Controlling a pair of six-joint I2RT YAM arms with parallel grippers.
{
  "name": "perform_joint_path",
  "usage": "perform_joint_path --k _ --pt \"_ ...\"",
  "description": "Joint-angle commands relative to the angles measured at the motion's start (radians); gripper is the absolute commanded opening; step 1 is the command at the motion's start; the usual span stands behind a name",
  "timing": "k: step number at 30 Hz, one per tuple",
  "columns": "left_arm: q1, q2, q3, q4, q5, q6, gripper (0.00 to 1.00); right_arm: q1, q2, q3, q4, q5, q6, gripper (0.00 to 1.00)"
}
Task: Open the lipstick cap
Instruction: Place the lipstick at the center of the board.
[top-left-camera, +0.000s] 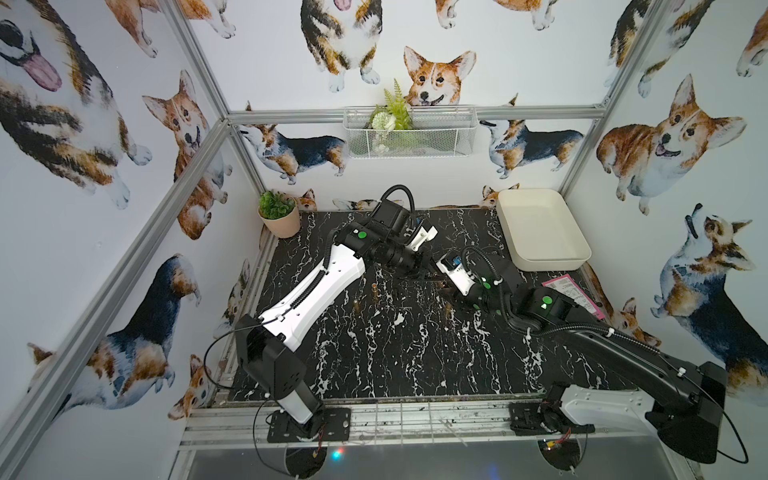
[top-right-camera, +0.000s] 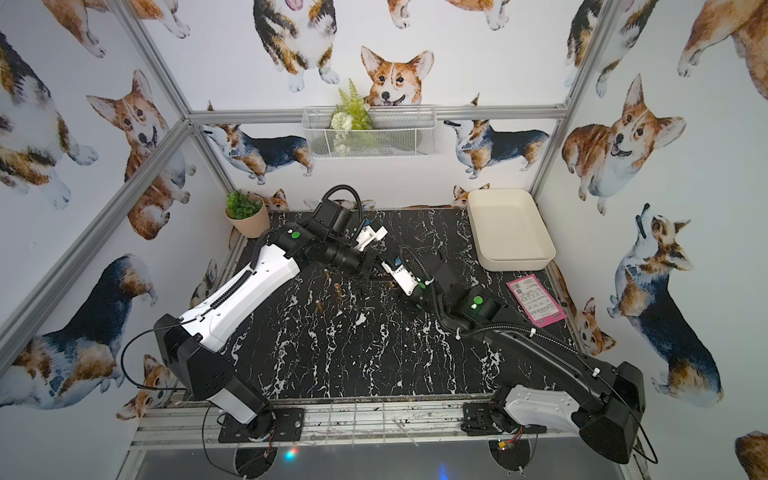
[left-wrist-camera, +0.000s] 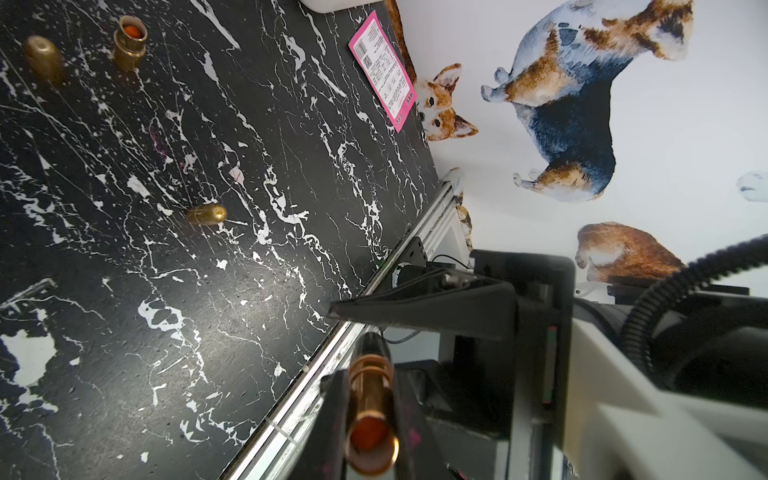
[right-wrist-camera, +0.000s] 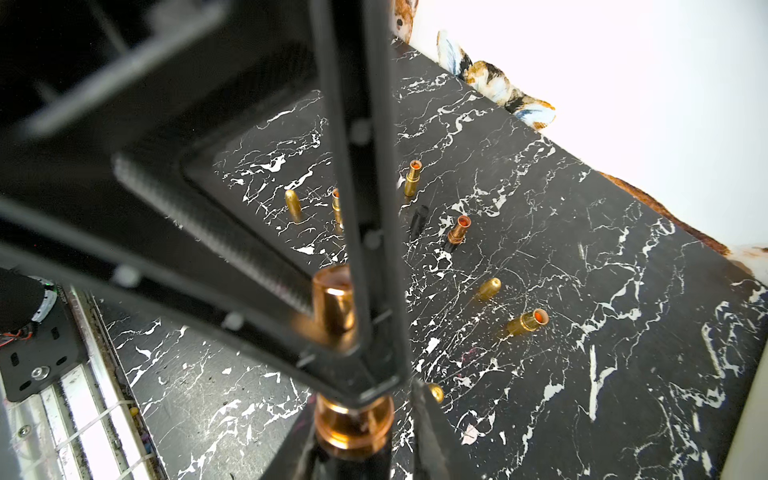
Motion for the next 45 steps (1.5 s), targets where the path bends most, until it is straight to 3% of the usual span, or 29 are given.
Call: perform_joint_path --k 1,8,15,26,36,45 --pt "0.0 0.006 0.013 -0.012 0.005 0.009 0.16 0.001 -0.012 -0.001 0.016 0.01 -0.016 0.41" --pt "0.014 0.014 0.04 -0.051 -0.075 0.019 0.17 0.002 -0.078 -0.009 -0.031 0.036 -0.012 0.46" --pt "0.014 0.074 0.074 -0.111 -0.344 0.046 0.17 0.002 -0.188 -0.012 -0.101 0.077 0.007 0.48" --pt "-0.009 0.146 -0.079 0.047 -0.701 0.077 0.17 0.002 -0.267 -0.041 -0.167 0.161 0.023 0.5" --pt "-0.05 0.208 -0.216 0.284 -0.83 0.071 0.16 0.001 -0.31 -0.057 -0.171 0.212 0.036 0.5" --pt "-0.076 0.256 -0.267 0.409 -0.857 0.073 0.16 0.001 -0.332 -0.09 -0.172 0.225 0.045 0.51"
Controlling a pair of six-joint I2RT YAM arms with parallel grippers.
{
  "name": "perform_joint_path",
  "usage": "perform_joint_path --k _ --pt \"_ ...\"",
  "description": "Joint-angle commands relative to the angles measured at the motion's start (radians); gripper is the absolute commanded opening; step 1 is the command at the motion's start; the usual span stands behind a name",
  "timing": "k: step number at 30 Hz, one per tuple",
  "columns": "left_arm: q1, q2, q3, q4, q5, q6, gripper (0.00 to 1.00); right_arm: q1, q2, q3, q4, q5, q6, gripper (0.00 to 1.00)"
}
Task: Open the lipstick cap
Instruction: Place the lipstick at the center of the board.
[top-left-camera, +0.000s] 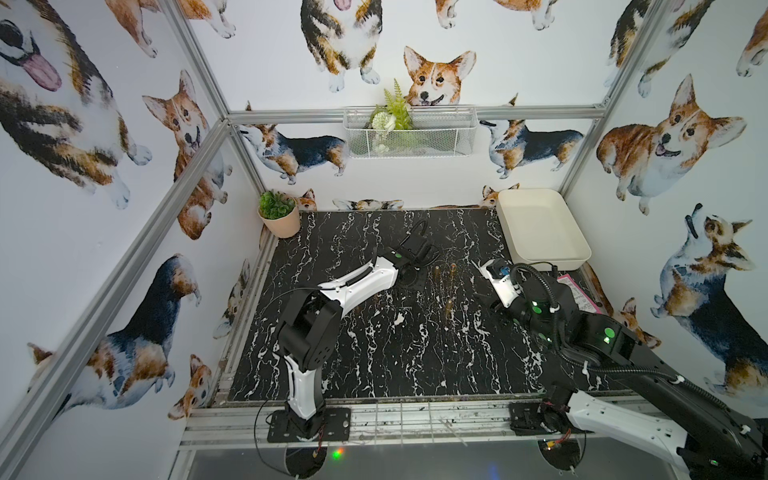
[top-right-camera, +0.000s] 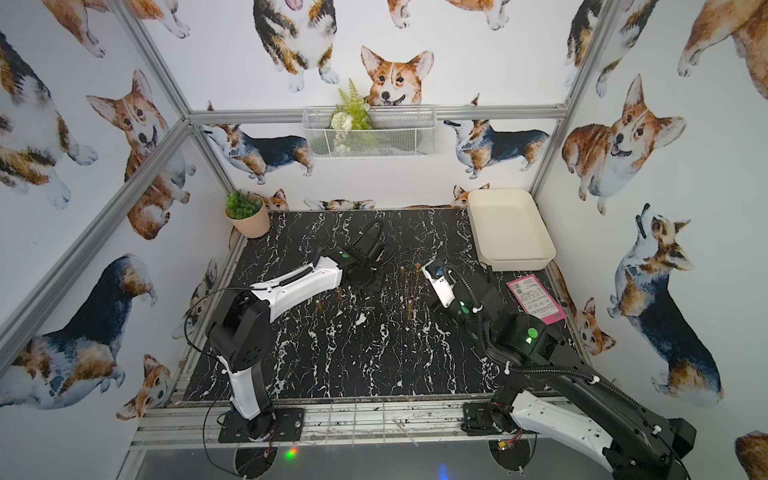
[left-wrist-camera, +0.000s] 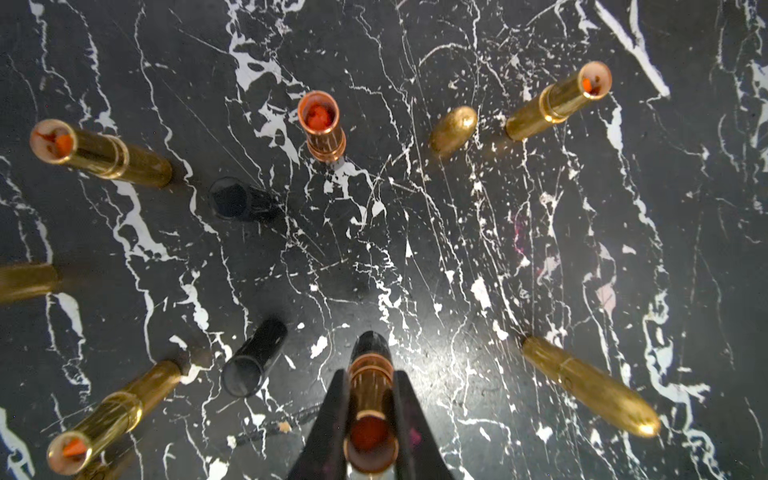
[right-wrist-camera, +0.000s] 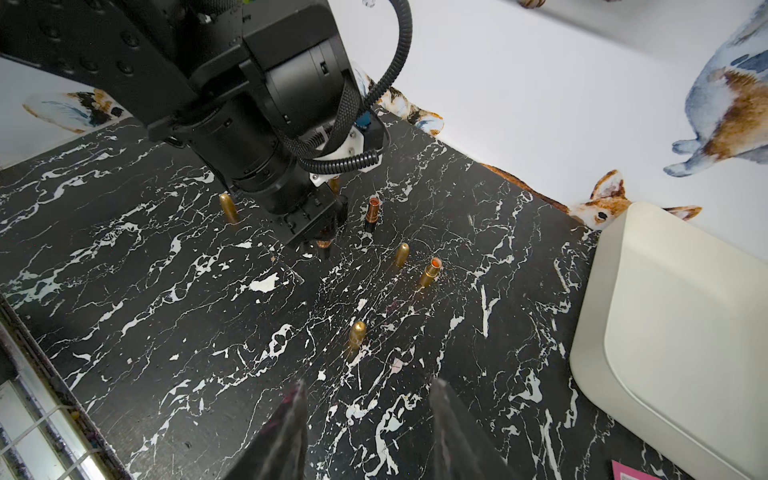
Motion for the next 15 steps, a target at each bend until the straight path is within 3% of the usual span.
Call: perform_joint_path --k 1,15 --pt "-0.016 0.021 -0.016 0.085 -0.052 0.005 0.16 0.002 -0.001 -0.007 -0.005 0.018 0.012 0.51" --pt "-0.041 0.064 -0.078 0.162 -0.101 0.002 0.18 0.001 0.004 -0.017 -0.002 0.018 0.011 0.51"
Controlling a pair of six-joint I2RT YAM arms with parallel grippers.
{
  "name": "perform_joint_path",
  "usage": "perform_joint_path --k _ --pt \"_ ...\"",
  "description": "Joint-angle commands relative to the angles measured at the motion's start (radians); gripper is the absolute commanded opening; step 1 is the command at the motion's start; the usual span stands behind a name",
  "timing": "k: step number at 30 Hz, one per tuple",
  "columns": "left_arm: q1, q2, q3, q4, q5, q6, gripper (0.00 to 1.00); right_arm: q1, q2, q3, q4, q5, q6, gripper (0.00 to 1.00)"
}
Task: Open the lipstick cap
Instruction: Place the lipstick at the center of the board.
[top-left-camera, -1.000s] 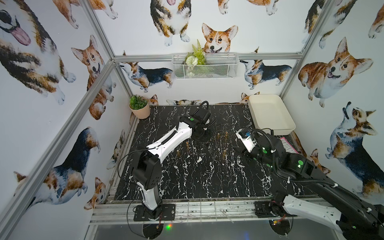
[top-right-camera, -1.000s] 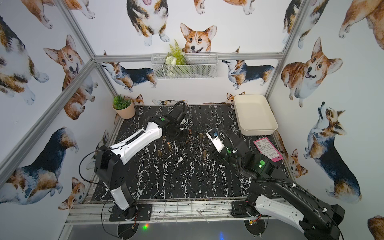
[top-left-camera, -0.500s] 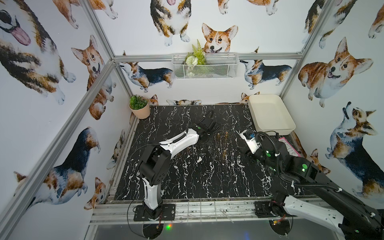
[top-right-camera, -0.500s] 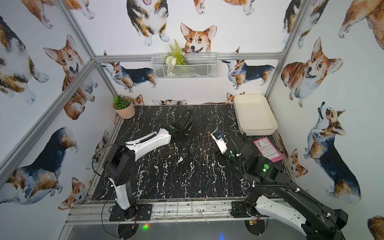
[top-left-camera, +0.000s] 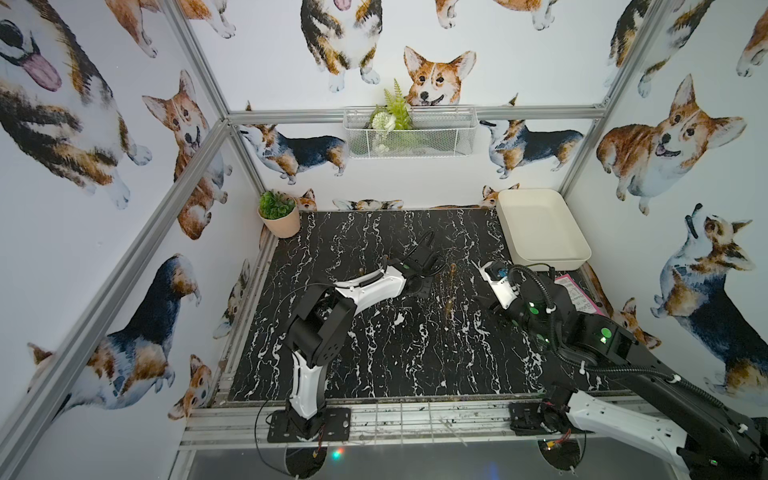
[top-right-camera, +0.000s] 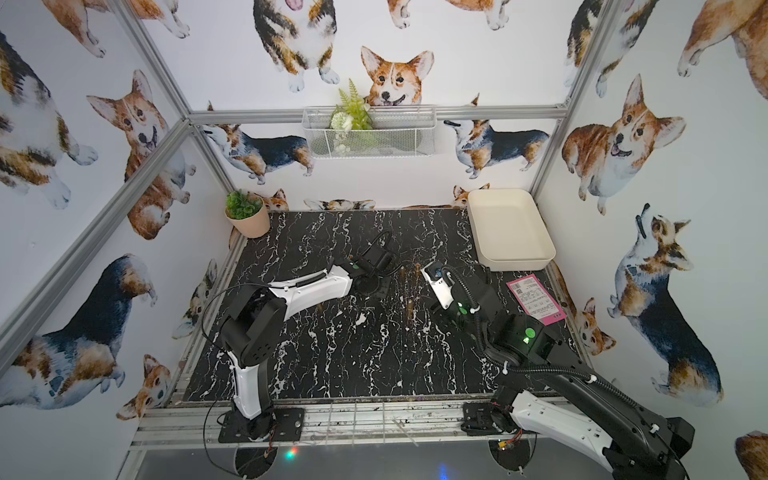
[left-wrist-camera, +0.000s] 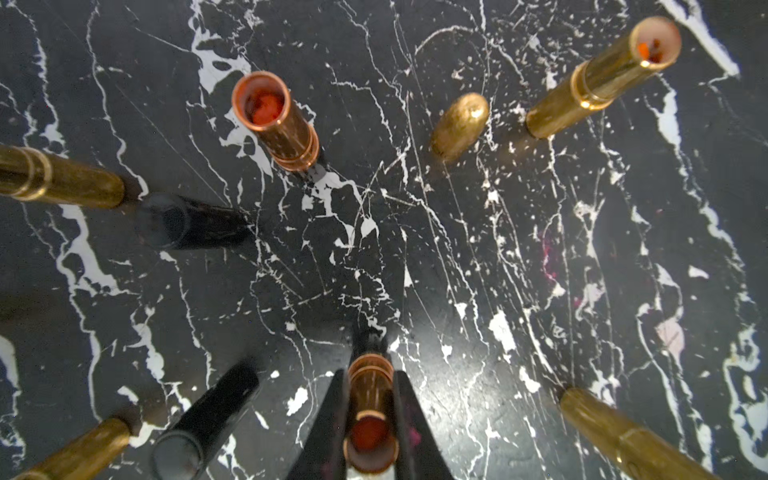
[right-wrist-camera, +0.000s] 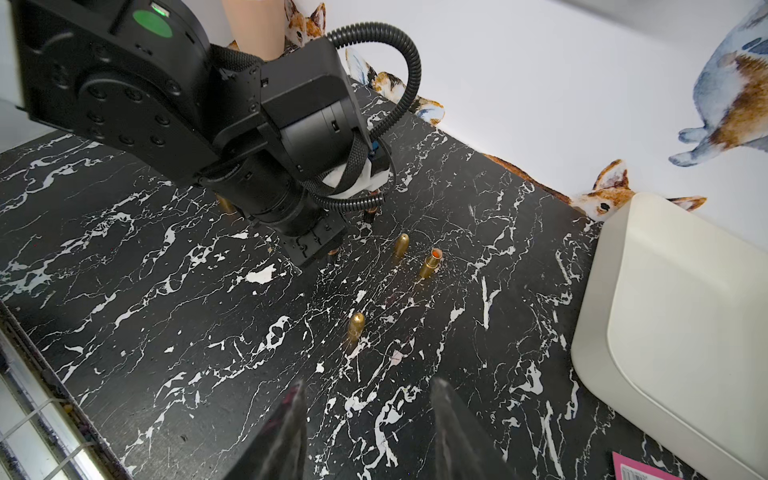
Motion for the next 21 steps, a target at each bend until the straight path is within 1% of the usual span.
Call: perform_joint_path --k 1,5,9,12,16,21 --pt "-0.002 0.008 -0.008 0.015 -0.031 -0.004 0.18 0.001 0.0 -0.003 0.001 0.015 0.009 0.51" --pt "-0.003 0.009 -0.019 0.02 -0.034 -0.01 0.19 0.001 0.006 -0.003 0.001 0.015 0.007 0.51" --pt "-0.002 0.001 -0.027 0.022 -0.034 -0.014 0.22 0.002 0.008 -0.004 -0.001 0.014 0.006 0.51" --pt "-0.002 0.003 -0.03 0.019 -0.033 -0.014 0.26 0.001 0.007 -0.005 0.002 0.017 0.006 0.51" --pt "-0.002 -0.002 -0.037 0.021 -0.028 -0.02 0.28 0.001 0.011 -0.006 0.004 0.02 0.009 0.51" --pt "-0.002 -0.001 -0.031 0.013 -0.03 -0.019 0.36 0.001 0.014 -0.009 0.01 0.019 0.006 0.51"
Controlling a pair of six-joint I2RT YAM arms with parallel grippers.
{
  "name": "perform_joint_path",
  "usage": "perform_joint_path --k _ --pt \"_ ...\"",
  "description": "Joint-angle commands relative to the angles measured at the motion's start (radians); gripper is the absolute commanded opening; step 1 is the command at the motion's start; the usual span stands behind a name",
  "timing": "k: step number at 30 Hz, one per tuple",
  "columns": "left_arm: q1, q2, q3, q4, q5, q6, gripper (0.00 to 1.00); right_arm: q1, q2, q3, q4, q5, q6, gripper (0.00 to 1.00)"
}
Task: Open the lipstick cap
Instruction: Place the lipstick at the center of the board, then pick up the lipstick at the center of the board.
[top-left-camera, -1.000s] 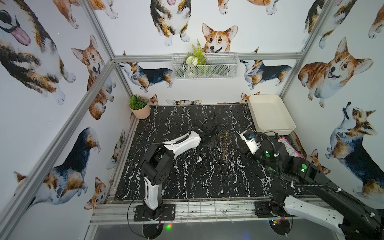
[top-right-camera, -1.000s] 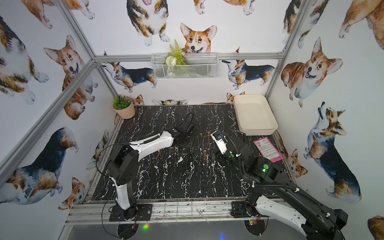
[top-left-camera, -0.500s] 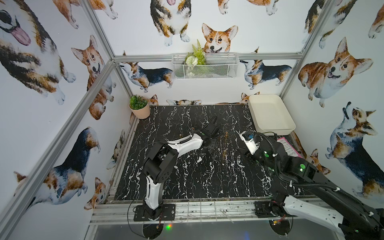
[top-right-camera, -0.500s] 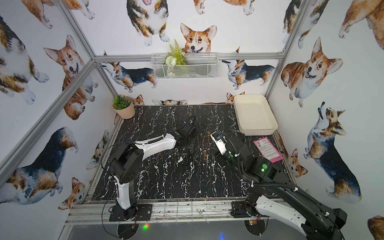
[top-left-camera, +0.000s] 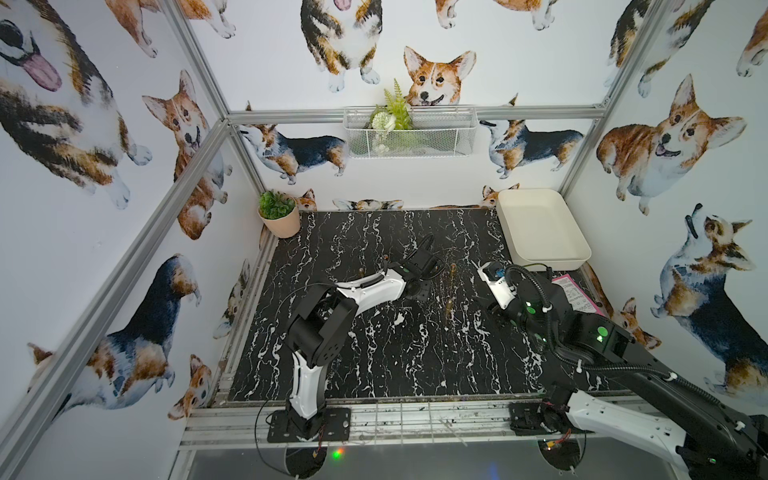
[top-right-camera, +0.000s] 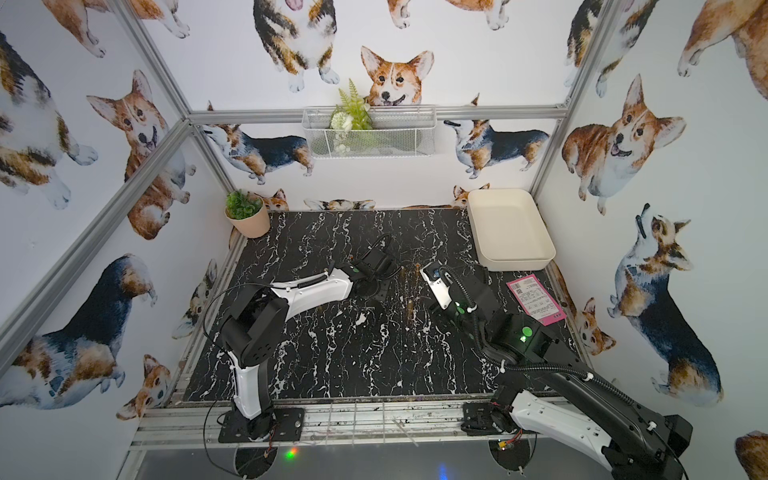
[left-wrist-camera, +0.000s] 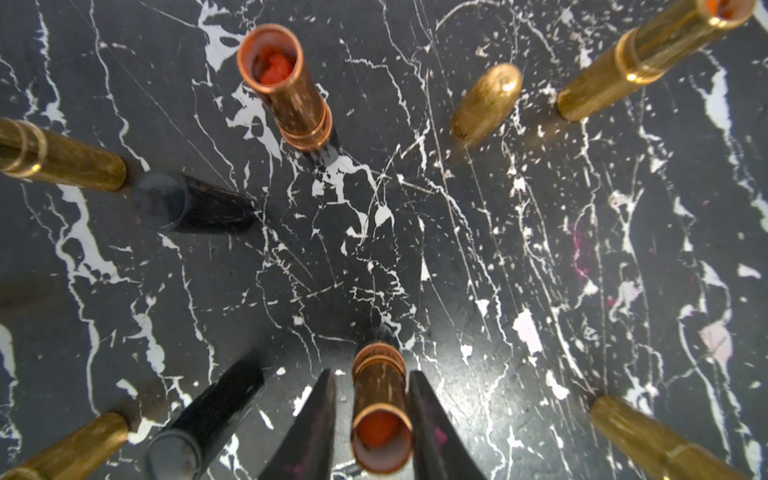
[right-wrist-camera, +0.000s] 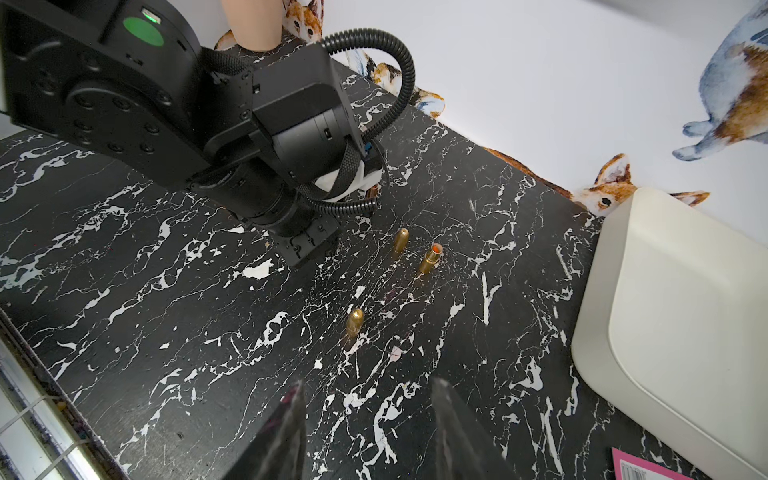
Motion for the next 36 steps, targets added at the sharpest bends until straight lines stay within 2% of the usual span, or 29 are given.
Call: perform_joint_path --k 1,7,13,19,23,26,36 --pt "0.001 -0.001 0.008 -0.01 -0.006 -0.011 0.38 0.001 0.003 -0.002 0.01 0.014 0.004 0.51" --pt "0.001 -0.026 0.039 -0.043 -0.003 -0.005 0.48 0.001 -0.006 0.0 0.004 0.017 0.006 0.51" --pt "0.003 -0.129 0.082 -0.158 0.002 -0.01 0.53 0.001 -0.015 0.001 0.002 0.01 0.032 0.51" --pt "0.003 -0.215 0.165 -0.318 0.119 -0.012 0.54 0.001 -0.007 -0.004 0.04 0.0 0.064 0.51" --pt "0.003 -0.197 0.27 -0.405 0.253 -0.003 0.56 -0.024 -0.014 -0.017 0.064 -0.014 0.08 0.51" --pt "-0.001 -0.155 0.359 -0.459 0.33 -0.009 0.57 -0.087 -0.018 -0.022 0.062 -0.074 0.123 0.51" --pt "-0.087 -0.017 0.504 -0.548 0.337 0.009 0.62 -0.25 -0.095 -0.065 0.009 -0.026 0.269 0.51"
